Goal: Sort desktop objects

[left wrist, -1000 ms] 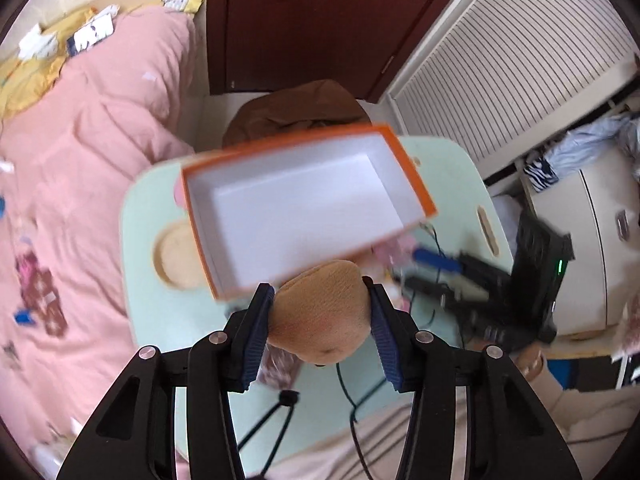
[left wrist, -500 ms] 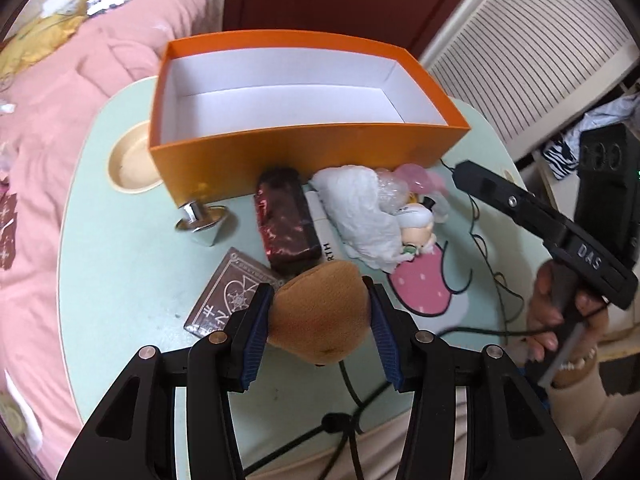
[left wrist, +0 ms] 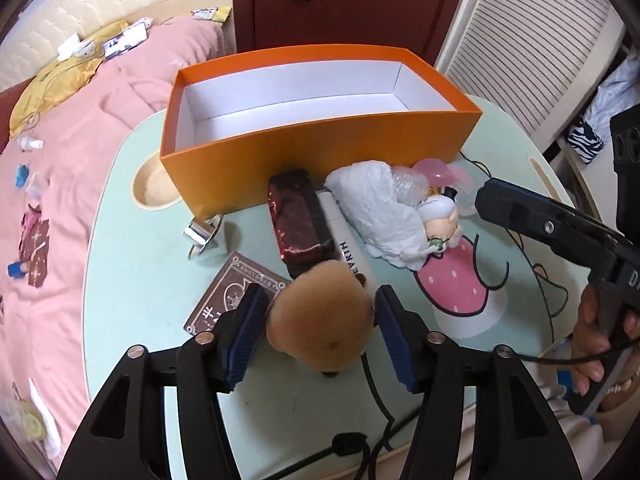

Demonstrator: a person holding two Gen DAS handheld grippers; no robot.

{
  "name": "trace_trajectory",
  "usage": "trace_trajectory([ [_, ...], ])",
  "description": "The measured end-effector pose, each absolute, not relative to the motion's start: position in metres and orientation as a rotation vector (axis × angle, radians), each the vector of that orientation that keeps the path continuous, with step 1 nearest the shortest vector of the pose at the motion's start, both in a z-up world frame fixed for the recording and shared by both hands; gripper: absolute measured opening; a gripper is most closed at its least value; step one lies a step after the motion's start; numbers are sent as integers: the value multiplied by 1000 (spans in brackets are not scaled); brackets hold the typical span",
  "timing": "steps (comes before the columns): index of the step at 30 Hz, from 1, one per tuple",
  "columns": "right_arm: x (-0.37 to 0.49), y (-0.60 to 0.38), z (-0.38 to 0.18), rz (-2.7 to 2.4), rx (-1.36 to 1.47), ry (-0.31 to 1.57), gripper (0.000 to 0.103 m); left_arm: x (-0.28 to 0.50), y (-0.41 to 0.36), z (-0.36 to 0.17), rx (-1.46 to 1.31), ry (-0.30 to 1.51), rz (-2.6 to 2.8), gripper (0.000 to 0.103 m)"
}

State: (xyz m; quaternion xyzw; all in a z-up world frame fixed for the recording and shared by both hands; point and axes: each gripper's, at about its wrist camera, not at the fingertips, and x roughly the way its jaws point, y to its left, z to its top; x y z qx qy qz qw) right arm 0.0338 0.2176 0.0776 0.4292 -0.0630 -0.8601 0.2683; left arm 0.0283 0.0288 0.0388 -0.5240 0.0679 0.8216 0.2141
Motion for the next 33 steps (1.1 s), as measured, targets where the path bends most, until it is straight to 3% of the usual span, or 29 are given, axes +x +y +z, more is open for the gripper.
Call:
trace_trajectory([
  [1, 35, 217, 78, -2321, 1157, -168, 57, 27, 30, 38, -1448, 175, 2272, 76],
  [2, 37, 216, 78, -2324, 1155, -164, 57, 27, 30, 38, -1438, 152, 2284, 78],
  [7, 49, 210, 82, -2389, 1138, -57, 60, 45, 10, 63, -1225, 20, 2458, 78],
  [9, 56, 207, 83, -2423, 1133, 10, 68, 54, 2, 73, -1169, 14, 2499, 78],
  [15, 78, 196, 70, -2440, 1208, 173, 71, 78, -9, 65, -1223, 155, 2538, 78],
  [24, 74, 193, 45, -2451, 1372, 286, 72, 81, -18, 27, -1385, 220, 2538, 78],
  [28, 75, 184, 41, -2480, 1381, 414, 74, 70, -17, 10, -1418, 158, 2519, 81],
  [33, 71, 184, 34, -2510, 1382, 465, 93, 66, -16, 5, -1380, 155, 2548, 94],
])
